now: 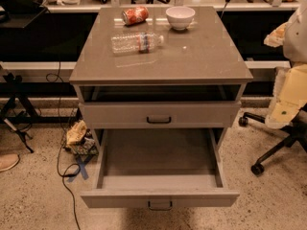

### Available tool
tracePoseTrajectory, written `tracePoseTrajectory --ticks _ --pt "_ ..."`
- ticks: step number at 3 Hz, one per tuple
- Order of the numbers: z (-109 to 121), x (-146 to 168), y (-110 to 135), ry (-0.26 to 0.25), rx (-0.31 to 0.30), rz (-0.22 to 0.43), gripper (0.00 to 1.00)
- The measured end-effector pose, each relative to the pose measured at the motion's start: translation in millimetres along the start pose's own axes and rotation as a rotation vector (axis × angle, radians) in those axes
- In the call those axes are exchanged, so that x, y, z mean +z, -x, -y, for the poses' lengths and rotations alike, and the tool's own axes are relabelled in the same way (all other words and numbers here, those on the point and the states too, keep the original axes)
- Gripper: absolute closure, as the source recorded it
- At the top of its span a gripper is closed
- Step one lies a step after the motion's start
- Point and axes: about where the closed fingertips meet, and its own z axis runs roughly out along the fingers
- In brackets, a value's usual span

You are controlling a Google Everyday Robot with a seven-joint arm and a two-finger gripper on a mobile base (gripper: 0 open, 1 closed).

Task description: Close middle drawer

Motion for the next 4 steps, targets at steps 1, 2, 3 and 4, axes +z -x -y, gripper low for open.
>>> tracePoseTrajectory --ticks 1,2,3,4 --pt "-2 4 -3 0.007 0.012 0.003 0.00" --pt "-18 44 -29 0.087 0.142 0.032 0.00" --pt "-53 96 -55 0.162 0.340 0.114 0.00" --pt "-95 165 -81 0.215 0.544 0.170 0.00"
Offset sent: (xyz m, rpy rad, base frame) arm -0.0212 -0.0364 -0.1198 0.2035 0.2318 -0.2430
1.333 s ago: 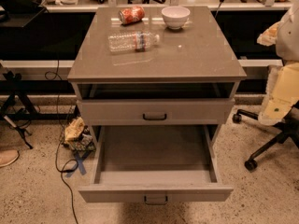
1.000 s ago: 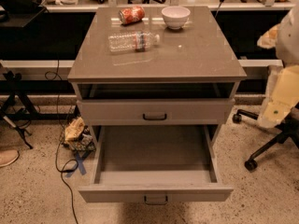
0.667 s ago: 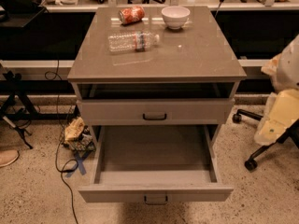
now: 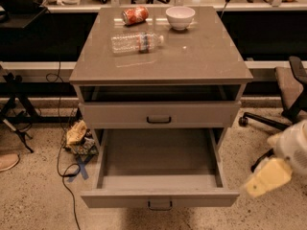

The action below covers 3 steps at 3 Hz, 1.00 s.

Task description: Close middle drawer

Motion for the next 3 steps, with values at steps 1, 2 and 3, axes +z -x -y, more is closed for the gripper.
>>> tracePoseTrajectory --ticks 1,2,3 --pt "-0.5 21.4 -16.4 -0.016 0.027 0.000 0.00" --pt "-0.4 21.4 -16.4 -0.016 0.027 0.000 0.00" --pt "1.0 27.9 -25.0 0.001 0.062 0.009 0.00"
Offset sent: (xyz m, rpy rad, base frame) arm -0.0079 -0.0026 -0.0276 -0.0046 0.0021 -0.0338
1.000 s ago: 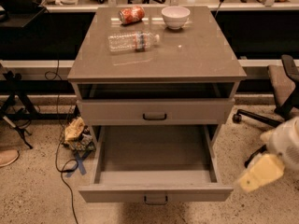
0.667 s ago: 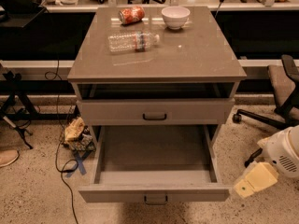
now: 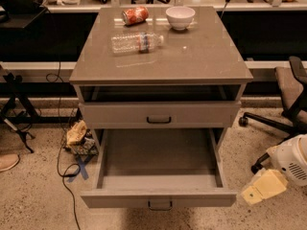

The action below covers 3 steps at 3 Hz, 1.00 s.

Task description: Close middle drawer

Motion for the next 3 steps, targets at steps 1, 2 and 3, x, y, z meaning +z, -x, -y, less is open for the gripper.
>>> tracePoseTrajectory --ticks 1,2,3 --pt "6 39 -30 0.030 0.101 0.030 0.00" --pt "21 87 -60 0.047 0.225 0.058 0.00" --pt "30 141 -94 0.086 0.349 0.065 0.00"
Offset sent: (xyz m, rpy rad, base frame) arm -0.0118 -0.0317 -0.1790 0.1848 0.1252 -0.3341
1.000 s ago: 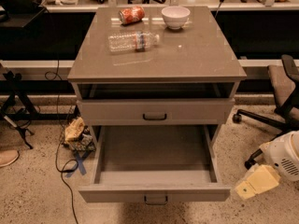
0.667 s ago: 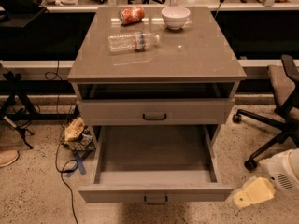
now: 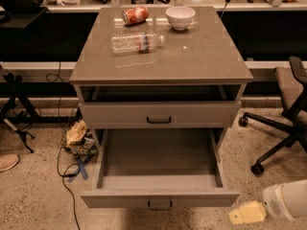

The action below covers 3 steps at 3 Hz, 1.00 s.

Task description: Close middle drawer

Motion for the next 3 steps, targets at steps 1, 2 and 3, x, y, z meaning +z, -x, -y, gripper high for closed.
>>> tracePoseTrajectory --ticks 1,2,3 --pt "8 31 -19 0.025 0.057 -0.017 0.00" --pt "13 67 -36 0.039 0.095 -0.047 0.19" --pt "24 103 -42 0.064 0.113 -0.027 0.42"
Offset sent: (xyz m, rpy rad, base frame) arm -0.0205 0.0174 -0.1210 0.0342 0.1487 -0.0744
